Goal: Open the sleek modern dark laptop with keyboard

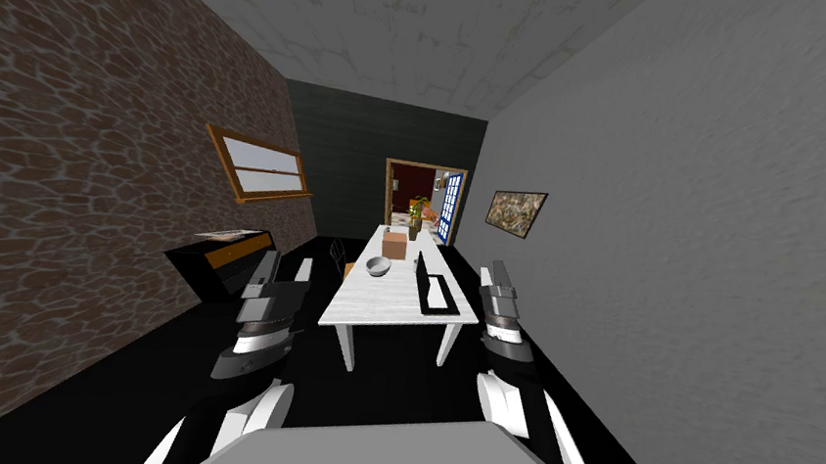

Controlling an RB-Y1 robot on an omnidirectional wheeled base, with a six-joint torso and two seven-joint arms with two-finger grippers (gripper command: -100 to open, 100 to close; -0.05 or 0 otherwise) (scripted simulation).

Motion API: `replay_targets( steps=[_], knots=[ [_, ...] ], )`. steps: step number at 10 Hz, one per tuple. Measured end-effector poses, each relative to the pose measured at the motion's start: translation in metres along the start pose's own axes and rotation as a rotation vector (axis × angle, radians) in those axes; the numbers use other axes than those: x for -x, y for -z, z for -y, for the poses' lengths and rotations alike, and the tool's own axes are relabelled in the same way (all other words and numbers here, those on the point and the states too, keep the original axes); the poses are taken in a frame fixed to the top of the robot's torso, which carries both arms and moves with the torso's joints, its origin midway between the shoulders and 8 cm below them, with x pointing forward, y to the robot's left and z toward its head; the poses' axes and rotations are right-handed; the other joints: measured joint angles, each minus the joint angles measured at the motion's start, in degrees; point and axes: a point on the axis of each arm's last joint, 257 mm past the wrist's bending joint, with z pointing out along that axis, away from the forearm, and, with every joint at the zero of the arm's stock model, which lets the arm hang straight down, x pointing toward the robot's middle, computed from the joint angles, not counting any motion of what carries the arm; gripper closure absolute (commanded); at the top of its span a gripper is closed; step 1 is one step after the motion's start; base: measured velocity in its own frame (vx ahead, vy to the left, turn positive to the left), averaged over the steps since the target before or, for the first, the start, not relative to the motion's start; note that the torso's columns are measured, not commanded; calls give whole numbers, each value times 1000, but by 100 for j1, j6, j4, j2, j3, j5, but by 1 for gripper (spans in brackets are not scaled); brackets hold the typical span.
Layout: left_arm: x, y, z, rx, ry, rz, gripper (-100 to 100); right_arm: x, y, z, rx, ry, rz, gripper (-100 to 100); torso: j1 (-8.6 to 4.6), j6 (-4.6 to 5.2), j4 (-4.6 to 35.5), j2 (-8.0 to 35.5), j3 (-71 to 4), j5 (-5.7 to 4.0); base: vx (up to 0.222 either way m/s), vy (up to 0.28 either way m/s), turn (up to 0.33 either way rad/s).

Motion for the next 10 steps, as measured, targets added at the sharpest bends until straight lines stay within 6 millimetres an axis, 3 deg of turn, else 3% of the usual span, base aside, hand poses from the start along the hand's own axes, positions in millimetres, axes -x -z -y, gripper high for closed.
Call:
replay_targets(
  steps=[2,9,10],
  knots=[
    [0,0,0,0,0,0,0,0,0,0,0,0,0,0,0,0,600,597,-1200,0,0,0,0],
    [0,0,0,0,0,0,0,0,0,0,0,0,0,0,0,0,3537,3539,-7073,0,0,0,0],
    [0,0,0,0,0,0,0,0,0,0,0,0,0,-100,0,0,3960,3962,-7919,0,10,13,0]
  ],
)
